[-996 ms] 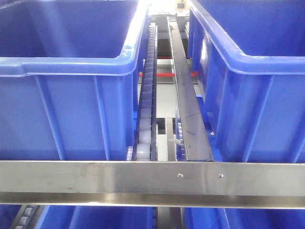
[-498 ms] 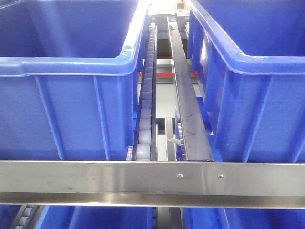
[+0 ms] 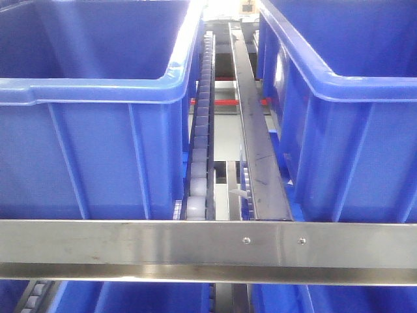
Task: Pick and sort blue part to right shelf
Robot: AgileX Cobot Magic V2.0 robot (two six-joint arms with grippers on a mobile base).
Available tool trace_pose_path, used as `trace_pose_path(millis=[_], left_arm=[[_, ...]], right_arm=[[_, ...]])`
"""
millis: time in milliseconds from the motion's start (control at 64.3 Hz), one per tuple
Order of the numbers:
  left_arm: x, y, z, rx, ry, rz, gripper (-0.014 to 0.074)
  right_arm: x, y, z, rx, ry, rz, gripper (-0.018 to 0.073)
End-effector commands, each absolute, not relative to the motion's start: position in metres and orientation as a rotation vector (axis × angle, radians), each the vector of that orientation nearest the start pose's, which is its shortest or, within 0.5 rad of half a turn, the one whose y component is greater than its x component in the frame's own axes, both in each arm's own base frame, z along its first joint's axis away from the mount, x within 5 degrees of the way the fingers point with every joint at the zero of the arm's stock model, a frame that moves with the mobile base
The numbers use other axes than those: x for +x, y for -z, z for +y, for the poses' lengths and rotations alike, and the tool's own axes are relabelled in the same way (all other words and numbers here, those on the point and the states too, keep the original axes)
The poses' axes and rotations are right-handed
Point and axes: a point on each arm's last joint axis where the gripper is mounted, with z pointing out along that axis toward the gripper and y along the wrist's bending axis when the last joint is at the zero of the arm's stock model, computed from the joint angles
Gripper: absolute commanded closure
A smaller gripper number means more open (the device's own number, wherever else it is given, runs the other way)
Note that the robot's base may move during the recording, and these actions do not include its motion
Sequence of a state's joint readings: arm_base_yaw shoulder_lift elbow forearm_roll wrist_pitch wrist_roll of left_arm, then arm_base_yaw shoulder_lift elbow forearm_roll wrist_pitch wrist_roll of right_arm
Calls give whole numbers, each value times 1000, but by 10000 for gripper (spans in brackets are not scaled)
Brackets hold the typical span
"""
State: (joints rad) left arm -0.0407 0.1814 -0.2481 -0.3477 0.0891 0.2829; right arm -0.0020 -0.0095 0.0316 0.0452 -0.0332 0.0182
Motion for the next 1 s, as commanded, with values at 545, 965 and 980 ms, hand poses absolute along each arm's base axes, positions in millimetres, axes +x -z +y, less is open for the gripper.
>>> trace_pose_path(millis=[545,965,980], left_arm=[[63,-293,-3,-29,105,1412,472],[60,-238,-4,33,81,1476,472],[59,-236,-4,33,85,1473,472]], right_arm=[[52,-224,-1,51,-43,1323,546],[52,-224,-1,51,-43,1323,546],[52,-224,-1,51,-43,1323,546]])
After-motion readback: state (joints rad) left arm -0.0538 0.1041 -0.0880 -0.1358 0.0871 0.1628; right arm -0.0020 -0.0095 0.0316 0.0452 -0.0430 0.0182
